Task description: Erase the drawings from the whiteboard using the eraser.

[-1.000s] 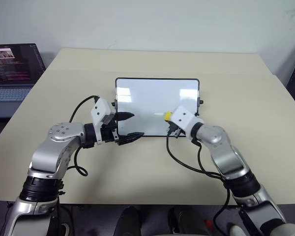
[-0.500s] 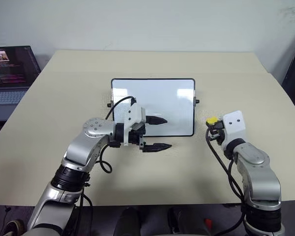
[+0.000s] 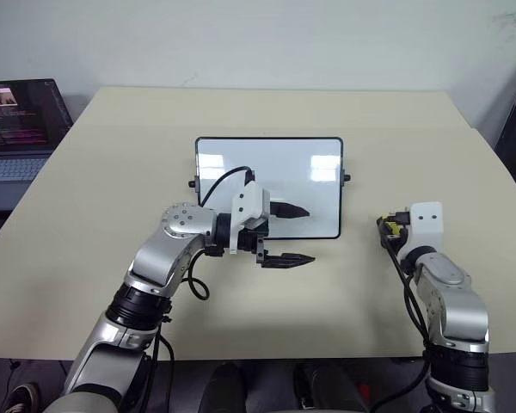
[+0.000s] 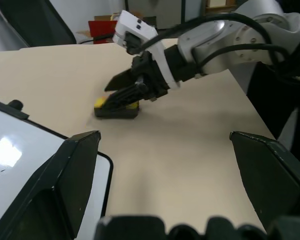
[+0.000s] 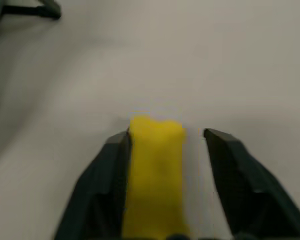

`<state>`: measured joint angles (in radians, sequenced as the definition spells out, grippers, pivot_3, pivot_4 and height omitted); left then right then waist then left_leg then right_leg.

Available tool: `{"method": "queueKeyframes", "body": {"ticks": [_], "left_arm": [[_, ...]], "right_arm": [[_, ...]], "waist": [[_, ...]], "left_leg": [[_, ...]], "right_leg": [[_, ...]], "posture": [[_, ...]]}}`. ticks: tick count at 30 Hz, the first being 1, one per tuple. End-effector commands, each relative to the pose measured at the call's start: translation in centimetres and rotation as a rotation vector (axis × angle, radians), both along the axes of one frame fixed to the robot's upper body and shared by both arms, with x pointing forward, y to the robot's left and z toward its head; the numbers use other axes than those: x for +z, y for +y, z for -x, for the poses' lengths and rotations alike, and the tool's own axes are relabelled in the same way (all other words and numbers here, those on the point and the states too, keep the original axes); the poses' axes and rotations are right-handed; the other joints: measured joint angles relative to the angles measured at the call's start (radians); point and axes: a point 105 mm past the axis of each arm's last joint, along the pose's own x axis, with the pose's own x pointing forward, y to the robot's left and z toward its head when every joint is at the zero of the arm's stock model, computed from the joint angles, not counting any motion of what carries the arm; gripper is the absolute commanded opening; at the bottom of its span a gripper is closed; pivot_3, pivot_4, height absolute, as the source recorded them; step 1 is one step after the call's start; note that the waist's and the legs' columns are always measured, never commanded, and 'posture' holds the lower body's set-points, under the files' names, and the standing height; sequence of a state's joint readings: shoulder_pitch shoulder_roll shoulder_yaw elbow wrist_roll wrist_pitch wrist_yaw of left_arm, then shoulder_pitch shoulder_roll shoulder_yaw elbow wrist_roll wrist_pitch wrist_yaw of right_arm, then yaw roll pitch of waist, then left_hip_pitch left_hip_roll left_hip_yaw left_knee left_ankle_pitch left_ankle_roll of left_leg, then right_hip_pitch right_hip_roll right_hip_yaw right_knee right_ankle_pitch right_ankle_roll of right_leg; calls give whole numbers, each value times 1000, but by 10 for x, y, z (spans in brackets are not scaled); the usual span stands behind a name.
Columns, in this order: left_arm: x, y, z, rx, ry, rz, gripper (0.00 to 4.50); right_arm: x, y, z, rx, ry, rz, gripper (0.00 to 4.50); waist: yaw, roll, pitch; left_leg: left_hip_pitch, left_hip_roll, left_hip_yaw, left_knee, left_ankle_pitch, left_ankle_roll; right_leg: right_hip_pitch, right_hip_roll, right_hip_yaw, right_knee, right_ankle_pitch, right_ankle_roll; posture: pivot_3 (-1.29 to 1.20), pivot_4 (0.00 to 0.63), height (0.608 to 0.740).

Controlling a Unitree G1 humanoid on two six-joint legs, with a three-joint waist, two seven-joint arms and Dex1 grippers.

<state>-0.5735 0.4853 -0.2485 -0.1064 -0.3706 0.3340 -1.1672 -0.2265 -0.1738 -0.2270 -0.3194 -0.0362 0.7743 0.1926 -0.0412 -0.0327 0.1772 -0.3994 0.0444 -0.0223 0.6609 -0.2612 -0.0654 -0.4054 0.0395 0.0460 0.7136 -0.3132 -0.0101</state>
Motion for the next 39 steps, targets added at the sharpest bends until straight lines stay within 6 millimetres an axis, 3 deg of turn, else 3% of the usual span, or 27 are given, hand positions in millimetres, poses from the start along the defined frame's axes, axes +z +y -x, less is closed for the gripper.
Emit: {"method": "queueKeyframes", "body": {"ticks": [1,3,4,10,14,17,19,23,26,32,39], "left_arm": [[7,-1,3,-12,-40,10,4500],[6,1,2,-3,-37,8,4500],[5,2,1,3,-35,6,4500],[5,26,-10,164,-28,26,4500],[13,57,-23,416,-35,129,4500],[16,66,-25,528,-42,189,4500],[22,80,-22,647,-49,278,4500],[21,99,-17,872,-93,377,4500],[8,141,-9,1185,-148,439,4500],[-38,175,27,1524,-130,365,4500],[-56,158,28,1474,-101,280,4500]], "right_arm": [[17,-3,-2,-11,-78,-16,3710],[20,-3,-1,-11,-94,-26,4427],[23,-2,0,-13,-108,-33,4473],[51,17,15,69,-263,-49,4473],[47,32,29,124,-305,-31,4473],[46,34,33,139,-360,15,4473],[51,43,42,171,-455,-25,4473],[39,52,62,255,-459,-82,4473],[21,64,83,332,-416,-177,4473],[4,64,88,399,-358,-195,4473],[9,71,95,454,-347,-188,4473]], "waist": [[0,0,0],[0,0,0],[0,0,0],[-1,0,0],[-1,0,0],[0,0,0],[4,0,0],[9,0,0],[9,0,-1],[8,0,-1],[15,-1,-1]], "left_leg": [[0,0,0,0,0,0],[0,0,0,0,0,0],[0,0,0,0,0,0],[0,1,-1,0,0,0],[0,2,-2,-1,0,0],[0,3,-2,0,0,0],[0,2,-2,0,0,0],[0,2,-2,0,0,0],[1,2,-2,0,0,0],[3,2,-2,0,0,0],[13,1,-2,0,0,0]], "right_leg": [[0,0,0,0,0,0],[0,0,-1,0,0,0],[0,0,-1,0,0,0],[0,0,-1,0,0,0],[0,0,-1,0,-1,1],[0,-2,0,0,-2,4],[0,-4,0,0,-2,4],[1,-4,0,0,-2,4],[1,-5,0,0,-2,4],[2,-5,1,0,-3,5],[14,-5,-1,-2,-4,5]], "posture": [[0,150,740],[0,150,740],[0,150,740],[0,150,740],[0,150,740],[0,150,740],[0,150,740],[0,150,740],[0,150,740],[0,150,740],[0,150,740]]}}
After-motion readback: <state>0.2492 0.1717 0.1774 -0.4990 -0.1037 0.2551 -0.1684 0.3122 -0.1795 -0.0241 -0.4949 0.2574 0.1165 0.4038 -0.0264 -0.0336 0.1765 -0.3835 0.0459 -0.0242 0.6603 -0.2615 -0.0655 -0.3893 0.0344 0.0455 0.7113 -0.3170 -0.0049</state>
